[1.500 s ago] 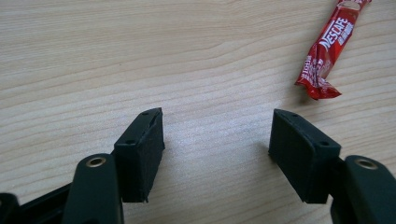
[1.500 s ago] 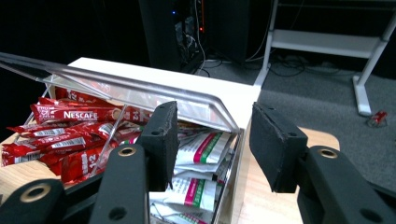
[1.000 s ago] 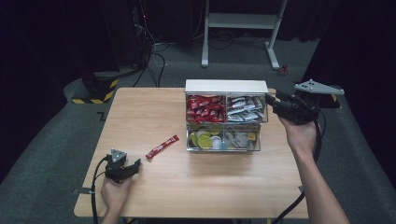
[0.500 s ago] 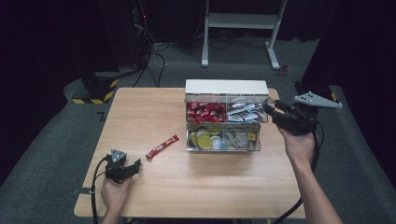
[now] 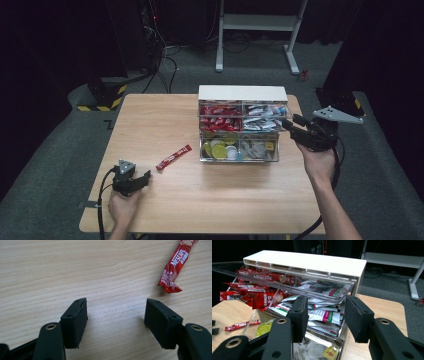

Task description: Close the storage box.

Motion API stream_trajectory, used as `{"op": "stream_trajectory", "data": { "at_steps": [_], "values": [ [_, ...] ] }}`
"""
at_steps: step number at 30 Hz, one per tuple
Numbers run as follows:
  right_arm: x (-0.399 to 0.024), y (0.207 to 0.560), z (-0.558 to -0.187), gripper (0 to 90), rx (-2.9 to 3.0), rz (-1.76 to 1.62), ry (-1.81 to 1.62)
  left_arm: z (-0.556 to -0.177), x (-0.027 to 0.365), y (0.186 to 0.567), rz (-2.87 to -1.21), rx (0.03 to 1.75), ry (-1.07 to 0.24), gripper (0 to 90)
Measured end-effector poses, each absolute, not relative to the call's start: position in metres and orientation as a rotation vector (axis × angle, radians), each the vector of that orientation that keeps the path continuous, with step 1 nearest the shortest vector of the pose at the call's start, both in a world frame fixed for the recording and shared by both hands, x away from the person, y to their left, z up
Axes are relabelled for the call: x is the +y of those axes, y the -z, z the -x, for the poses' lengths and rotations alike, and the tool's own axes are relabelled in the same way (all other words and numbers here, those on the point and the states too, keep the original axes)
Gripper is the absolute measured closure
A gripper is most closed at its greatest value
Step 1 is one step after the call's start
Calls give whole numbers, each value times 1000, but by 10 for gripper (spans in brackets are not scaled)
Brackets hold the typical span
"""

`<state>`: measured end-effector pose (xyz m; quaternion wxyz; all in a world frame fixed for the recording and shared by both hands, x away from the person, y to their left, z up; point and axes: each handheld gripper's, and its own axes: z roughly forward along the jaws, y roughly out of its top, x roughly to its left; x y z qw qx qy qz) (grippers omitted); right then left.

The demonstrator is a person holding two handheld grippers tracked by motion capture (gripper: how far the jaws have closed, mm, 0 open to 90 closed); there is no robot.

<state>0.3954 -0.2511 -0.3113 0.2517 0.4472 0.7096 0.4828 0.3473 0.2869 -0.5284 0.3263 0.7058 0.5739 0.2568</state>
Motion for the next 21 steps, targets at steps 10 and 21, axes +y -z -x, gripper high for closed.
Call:
{"op": "stream_trajectory", "data": {
  "at_steps": [10, 21],
  "values": [
    [-250, 321, -394, 556, 1946, -1228, -1318, -347, 287, 528, -1849, 1504, -670, 353],
    [-246, 330, -394, 548, 1971, -1226, -1307, -347, 290, 528, -1828, 1510, -655, 357]
  ]
}}
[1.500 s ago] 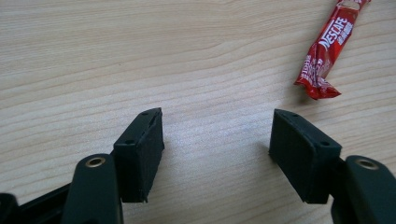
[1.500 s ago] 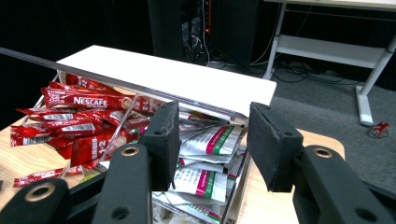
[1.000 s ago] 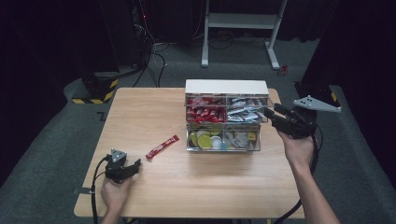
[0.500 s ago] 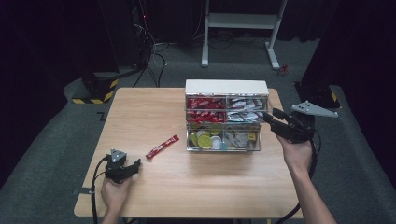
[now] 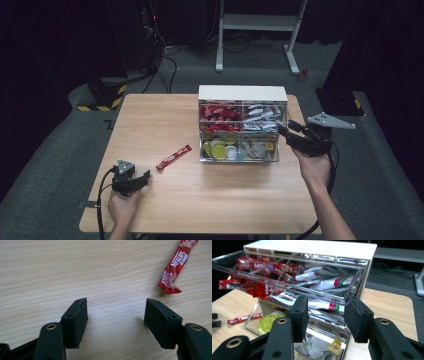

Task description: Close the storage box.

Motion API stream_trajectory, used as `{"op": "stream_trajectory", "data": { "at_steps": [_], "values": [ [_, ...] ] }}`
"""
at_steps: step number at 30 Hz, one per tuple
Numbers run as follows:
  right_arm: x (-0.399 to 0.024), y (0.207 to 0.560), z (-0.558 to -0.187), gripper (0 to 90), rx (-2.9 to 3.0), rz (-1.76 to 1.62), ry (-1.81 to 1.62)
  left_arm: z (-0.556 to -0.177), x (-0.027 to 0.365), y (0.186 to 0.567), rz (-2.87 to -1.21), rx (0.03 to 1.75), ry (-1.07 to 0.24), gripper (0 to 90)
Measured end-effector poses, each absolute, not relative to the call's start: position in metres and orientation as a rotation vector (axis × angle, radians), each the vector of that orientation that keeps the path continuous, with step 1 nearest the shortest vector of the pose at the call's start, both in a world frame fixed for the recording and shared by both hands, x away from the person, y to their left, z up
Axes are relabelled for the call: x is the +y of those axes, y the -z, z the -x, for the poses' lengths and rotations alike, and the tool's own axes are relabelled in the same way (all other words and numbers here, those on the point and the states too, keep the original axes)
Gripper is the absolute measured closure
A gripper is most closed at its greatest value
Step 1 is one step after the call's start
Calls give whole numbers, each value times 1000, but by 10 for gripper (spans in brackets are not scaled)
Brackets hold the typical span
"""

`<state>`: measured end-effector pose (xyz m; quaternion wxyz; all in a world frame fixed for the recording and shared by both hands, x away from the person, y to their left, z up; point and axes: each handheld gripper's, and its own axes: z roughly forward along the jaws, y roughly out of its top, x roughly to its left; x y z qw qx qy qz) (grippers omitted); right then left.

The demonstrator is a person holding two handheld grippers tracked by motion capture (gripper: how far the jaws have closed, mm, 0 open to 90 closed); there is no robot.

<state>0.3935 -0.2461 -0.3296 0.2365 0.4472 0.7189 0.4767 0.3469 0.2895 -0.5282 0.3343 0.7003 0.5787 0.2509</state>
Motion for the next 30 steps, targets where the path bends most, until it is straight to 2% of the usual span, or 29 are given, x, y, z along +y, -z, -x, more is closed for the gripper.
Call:
{"op": "stream_trajectory", "data": {
  "at_steps": [16, 30],
  "values": [
    [-243, 348, -394, 546, 2003, -1240, -1310, -347, 290, 528, -1824, 1509, -647, 351],
    [-249, 347, -383, 516, 2002, -1212, -1332, -347, 290, 528, -1821, 1507, -646, 348]
  ]
}}
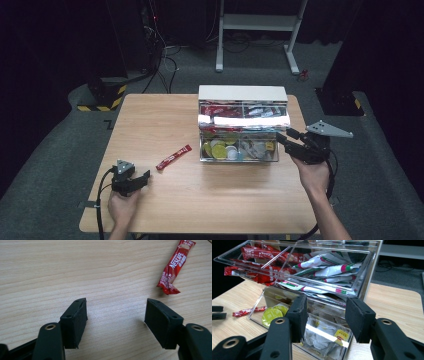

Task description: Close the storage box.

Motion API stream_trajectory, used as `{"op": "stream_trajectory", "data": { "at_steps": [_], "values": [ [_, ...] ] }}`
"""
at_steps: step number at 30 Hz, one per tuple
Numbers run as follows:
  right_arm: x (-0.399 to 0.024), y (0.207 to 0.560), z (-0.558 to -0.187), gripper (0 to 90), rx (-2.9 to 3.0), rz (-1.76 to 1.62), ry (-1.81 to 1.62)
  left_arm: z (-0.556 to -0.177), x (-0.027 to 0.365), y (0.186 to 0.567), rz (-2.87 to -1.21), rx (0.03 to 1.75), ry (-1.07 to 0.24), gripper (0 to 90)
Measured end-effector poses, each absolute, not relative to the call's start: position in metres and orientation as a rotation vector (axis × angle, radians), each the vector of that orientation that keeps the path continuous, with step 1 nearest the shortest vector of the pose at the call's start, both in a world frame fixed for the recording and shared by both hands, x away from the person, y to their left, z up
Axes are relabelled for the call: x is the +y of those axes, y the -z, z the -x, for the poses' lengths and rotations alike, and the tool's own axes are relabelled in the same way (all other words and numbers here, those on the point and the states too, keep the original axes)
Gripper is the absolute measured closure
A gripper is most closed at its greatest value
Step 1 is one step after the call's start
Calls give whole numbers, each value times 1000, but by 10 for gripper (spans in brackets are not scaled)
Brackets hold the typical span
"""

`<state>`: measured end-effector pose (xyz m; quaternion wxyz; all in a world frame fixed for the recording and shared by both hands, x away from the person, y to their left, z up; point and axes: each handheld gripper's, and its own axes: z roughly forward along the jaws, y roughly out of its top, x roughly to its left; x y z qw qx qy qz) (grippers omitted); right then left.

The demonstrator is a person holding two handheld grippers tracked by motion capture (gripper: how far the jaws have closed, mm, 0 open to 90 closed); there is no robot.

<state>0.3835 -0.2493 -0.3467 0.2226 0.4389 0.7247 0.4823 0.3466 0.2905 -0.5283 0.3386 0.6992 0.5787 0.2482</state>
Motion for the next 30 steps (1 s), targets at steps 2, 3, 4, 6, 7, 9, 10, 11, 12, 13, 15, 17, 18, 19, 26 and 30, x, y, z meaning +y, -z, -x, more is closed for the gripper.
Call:
{"op": "stream_trajectory", "data": {
  "at_steps": [2, 3, 4, 6, 7, 9, 10, 11, 12, 13, 15, 17, 18, 19, 26, 30],
  "values": [
    [-252, 347, -382, 512, 1994, -1214, -1335, -347, 290, 528, -1821, 1507, -647, 348],
    [-254, 347, -380, 510, 1986, -1215, -1339, -347, 291, 528, -1826, 1507, -645, 348],
    [-255, 347, -379, 508, 1981, -1218, -1344, -347, 290, 528, -1826, 1508, -648, 348],
    [-259, 346, -377, 508, 1968, -1218, -1353, -347, 290, 528, -1826, 1506, -652, 348],
    [-261, 346, -376, 508, 1961, -1220, -1356, -347, 290, 528, -1827, 1507, -653, 348],
    [-265, 346, -374, 508, 1949, -1225, -1363, -347, 290, 528, -1829, 1505, -655, 348],
    [-267, 346, -373, 508, 1943, -1228, -1367, -347, 289, 528, -1830, 1505, -657, 348],
    [-269, 347, -372, 508, 1938, -1236, -1371, -347, 289, 528, -1829, 1506, -660, 348],
    [-270, 348, -372, 507, 1934, -1238, -1372, -347, 289, 529, -1829, 1505, -662, 348],
    [-271, 348, -371, 503, 1931, -1239, -1371, -347, 289, 528, -1829, 1506, -658, 349],
    [-273, 350, -370, 496, 1924, -1244, -1370, -347, 290, 528, -1827, 1507, -653, 349],
    [-275, 352, -369, 490, 1921, -1247, -1375, -347, 290, 528, -1826, 1508, -648, 349],
    [-275, 352, -368, 488, 1919, -1244, -1373, -347, 290, 528, -1829, 1509, -648, 349],
    [-276, 353, -367, 487, 1918, -1243, -1372, -347, 289, 528, -1828, 1507, -654, 349],
    [-285, 360, -356, 479, 1897, -1255, -1382, -347, 290, 528, -1828, 1508, -650, 348],
    [-291, 370, -347, 478, 1883, -1277, -1392, -347, 290, 528, -1827, 1507, -654, 348]
  ]
}}
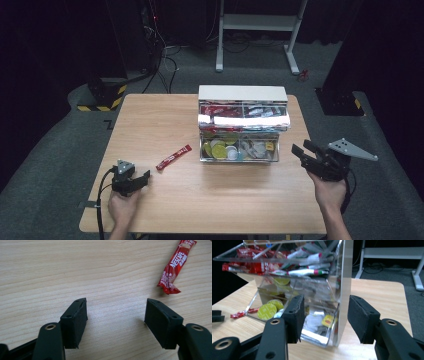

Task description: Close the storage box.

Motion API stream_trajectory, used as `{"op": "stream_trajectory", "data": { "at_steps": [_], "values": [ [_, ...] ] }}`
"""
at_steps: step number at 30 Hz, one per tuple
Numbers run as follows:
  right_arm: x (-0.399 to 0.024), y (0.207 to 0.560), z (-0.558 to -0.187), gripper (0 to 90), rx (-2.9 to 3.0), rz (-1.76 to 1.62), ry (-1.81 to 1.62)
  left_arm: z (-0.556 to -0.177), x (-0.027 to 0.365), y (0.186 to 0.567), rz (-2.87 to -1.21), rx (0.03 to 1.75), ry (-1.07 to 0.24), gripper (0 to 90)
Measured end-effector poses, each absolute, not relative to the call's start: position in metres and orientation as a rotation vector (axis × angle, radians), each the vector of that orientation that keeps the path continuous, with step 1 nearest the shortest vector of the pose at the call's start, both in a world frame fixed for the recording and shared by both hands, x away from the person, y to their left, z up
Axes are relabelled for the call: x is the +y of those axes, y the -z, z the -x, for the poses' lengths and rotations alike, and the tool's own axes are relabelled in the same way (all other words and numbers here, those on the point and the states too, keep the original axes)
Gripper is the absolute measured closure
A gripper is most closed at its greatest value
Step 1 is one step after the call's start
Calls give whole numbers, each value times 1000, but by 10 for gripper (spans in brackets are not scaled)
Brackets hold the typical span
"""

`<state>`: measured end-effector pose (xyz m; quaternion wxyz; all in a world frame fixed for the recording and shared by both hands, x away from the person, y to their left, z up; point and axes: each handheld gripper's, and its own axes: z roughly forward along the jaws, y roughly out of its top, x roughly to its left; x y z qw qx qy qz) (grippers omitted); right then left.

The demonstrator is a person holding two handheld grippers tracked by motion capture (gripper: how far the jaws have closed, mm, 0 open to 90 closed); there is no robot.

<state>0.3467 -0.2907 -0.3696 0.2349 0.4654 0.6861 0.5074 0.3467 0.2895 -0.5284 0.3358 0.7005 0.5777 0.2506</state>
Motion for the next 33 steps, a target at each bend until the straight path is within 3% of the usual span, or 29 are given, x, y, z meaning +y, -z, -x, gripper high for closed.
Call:
{"op": "stream_trajectory", "data": {
  "at_steps": [33],
  "values": [
    [-269, 438, -344, 495, 1948, -1336, -1203, -347, 286, 528, -1860, 1496, -678, 337]
  ]
}}
